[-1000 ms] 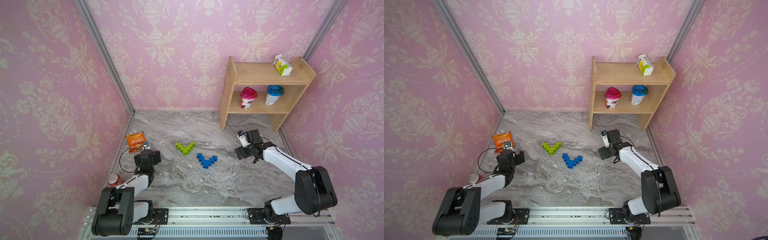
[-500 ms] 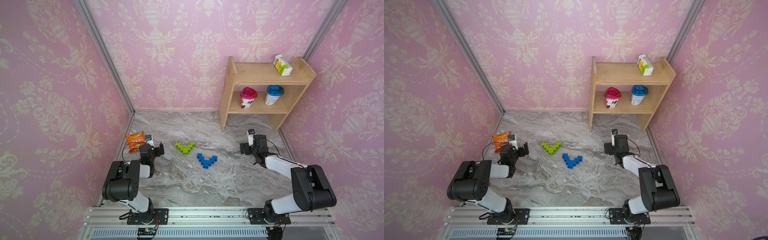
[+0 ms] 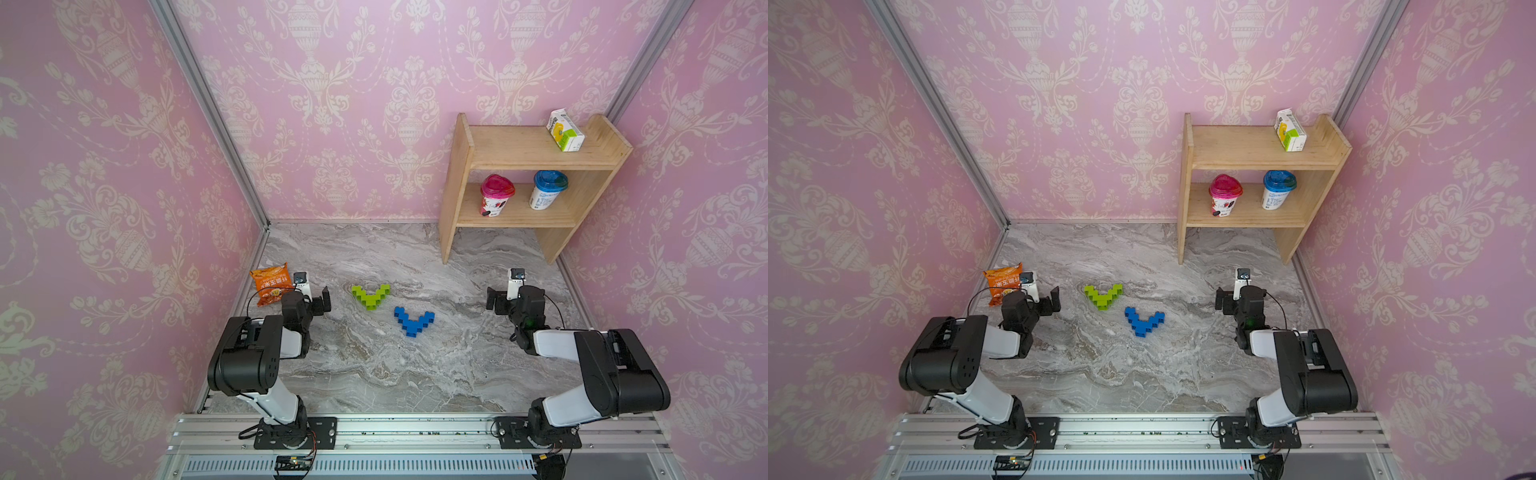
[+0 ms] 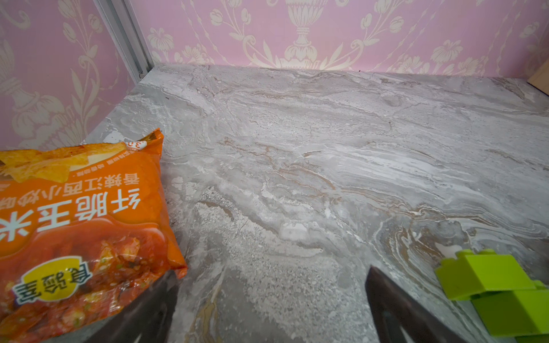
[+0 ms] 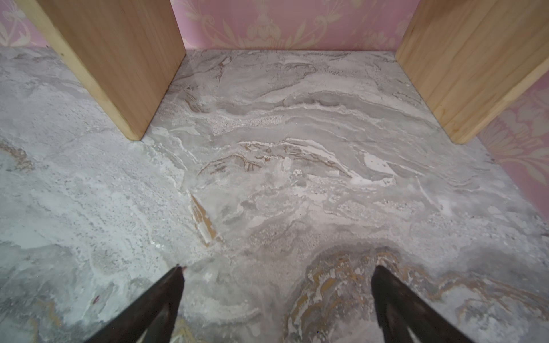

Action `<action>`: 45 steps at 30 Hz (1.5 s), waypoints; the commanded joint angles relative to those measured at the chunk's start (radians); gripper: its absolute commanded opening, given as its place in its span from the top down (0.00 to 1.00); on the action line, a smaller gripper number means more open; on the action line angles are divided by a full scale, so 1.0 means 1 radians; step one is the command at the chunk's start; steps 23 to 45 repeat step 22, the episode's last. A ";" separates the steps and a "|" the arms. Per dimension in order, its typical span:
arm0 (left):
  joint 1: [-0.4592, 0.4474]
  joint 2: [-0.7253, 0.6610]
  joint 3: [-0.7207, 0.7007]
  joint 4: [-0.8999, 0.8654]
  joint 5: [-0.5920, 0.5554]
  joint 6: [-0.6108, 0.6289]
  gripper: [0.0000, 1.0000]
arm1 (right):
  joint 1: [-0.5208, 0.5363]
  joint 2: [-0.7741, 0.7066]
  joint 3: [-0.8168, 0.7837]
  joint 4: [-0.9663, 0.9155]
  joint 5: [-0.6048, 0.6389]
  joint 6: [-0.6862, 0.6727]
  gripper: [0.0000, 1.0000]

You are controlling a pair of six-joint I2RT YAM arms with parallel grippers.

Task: Assemble the letter v with lego
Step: Reset both arms

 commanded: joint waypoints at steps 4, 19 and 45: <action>0.001 -0.002 0.012 0.008 -0.024 0.003 0.01 | 0.001 0.001 -0.003 0.059 -0.015 0.015 0.00; 0.001 -0.002 0.013 0.008 -0.036 0.001 0.01 | -0.001 0.003 0.021 0.017 -0.071 -0.003 0.00; 0.000 -0.003 0.008 0.017 -0.049 -0.006 0.01 | -0.001 0.002 0.017 0.024 -0.070 -0.002 0.00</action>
